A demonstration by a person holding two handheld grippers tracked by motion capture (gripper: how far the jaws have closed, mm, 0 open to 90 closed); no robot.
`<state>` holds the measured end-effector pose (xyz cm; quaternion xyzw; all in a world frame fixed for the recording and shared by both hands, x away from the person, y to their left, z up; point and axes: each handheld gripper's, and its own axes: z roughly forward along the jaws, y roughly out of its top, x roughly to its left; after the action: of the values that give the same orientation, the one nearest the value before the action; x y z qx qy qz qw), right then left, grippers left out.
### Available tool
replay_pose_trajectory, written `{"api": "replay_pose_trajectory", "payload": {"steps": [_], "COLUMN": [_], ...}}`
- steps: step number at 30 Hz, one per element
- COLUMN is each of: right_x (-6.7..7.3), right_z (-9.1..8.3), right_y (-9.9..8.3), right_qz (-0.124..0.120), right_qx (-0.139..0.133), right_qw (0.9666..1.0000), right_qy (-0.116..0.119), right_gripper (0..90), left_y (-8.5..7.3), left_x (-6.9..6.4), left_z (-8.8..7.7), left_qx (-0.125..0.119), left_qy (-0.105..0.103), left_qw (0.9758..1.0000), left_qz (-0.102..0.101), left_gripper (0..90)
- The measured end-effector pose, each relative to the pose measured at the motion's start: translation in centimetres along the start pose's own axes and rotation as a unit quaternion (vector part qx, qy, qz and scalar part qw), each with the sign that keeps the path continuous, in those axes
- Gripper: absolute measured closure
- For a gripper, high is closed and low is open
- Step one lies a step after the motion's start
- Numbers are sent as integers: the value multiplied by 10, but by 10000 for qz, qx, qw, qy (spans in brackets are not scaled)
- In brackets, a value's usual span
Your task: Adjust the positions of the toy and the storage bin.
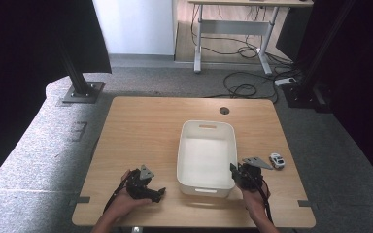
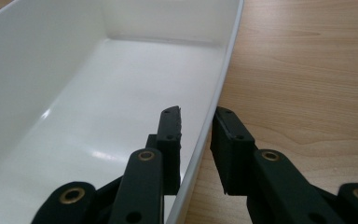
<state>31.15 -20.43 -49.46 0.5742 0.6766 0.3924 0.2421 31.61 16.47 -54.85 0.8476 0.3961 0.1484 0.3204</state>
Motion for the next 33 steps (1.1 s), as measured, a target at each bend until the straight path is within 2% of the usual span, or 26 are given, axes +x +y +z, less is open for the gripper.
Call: {"api": "replay_pose_trajectory", "payload": {"steps": [10, 24, 30, 33], "right_x": [7, 7, 6, 4], "right_z": [3, 7, 3, -1], "right_y": [0, 0, 0, 0], "right_qz": [-41, -137, -248, -292], "right_qx": [-18, 0, -145, -259], "right_qw": [10000, 9998, 9991, 9986], "right_qy": [32, 144, 300, 353], "right_gripper": [723, 702, 621, 532], "left_y": [0, 0, 0, 0], "left_x": [0, 0, 0, 0], "left_z": [0, 0, 0, 0], "left_qx": [0, -1, -1, -2], "left_qy": [0, 1, 1, 1], "left_qw": [10000, 10000, 10000, 10000], "left_qz": [-5, -7, -5, -8], "left_gripper": [0, 0, 0, 0]}}
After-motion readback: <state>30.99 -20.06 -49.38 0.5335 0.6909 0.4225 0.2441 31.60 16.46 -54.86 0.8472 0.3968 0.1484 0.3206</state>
